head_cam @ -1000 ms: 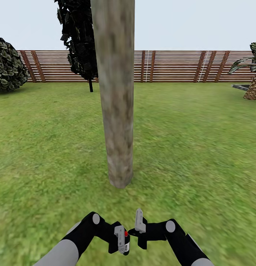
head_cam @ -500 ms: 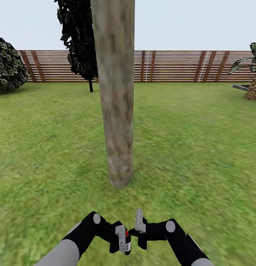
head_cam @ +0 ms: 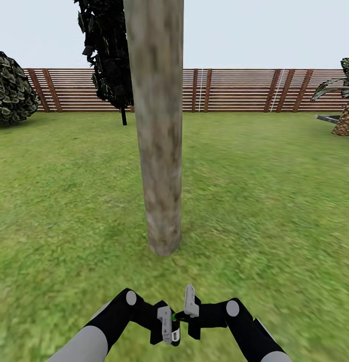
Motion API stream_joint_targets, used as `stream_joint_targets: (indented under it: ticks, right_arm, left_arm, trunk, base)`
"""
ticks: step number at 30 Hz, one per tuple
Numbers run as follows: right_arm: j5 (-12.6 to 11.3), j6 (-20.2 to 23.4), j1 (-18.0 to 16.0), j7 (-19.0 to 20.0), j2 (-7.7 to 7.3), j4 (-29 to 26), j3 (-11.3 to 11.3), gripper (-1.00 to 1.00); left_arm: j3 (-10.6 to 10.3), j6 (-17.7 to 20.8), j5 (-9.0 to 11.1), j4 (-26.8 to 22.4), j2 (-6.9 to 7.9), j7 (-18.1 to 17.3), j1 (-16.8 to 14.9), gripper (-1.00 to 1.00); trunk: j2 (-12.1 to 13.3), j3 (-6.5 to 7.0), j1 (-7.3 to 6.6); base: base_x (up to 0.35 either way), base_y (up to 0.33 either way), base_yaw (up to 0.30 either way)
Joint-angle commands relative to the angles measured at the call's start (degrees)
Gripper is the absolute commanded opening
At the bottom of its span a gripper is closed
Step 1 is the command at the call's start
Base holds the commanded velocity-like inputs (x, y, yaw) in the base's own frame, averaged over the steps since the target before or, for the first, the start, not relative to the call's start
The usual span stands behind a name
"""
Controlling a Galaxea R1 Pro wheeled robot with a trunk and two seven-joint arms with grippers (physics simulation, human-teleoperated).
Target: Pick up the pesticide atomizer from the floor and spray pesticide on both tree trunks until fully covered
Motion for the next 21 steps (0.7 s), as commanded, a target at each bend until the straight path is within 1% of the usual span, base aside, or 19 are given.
stream_joint_targets:
  ticks: [1, 13, 17, 21]
  right_arm:
    - [0.1, 0.3, 0.0, -0.2, 0.02, 0.0, -0.1, -1.0]
    - [0.1, 0.3, 0.0, -0.2, 0.02, 0.1, -0.1, -1.0]
    - [0.1, 0.3, 0.0, -0.2, 0.02, 0.1, -0.1, -1.0]
    - [0.1, 0.3, 0.0, -0.2, 0.02, 0.1, -0.1, -1.0]
  left_arm:
    - [0.0, -0.5, 1.1, 0.0, -0.17, 0.0, 0.0, -1.0]
    - [0.0, -0.8, 1.1, 0.6, -0.02, 0.2, 0.0, -1.0]
    - [-0.2, -0.7, 0.7, 0.8, 0.4, 0.5, 0.1, -1.0]
    - [-0.2, -0.4, 0.4, 0.8, 1.19, 0.6, 0.0, -1.0]
  trunk:
    - [0.0, 0.0, 0.0]
    - [0.0, 0.0, 0.0]
    - [0.0, 0.0, 0.0]
    - [0.0, 0.0, 0.0]
  base:
    - [0.0, 0.0, 0.0]
    - [0.0, 0.0, 0.0]
    - [0.0, 0.0, 0.0]
    - [0.0, 0.0, 0.0]
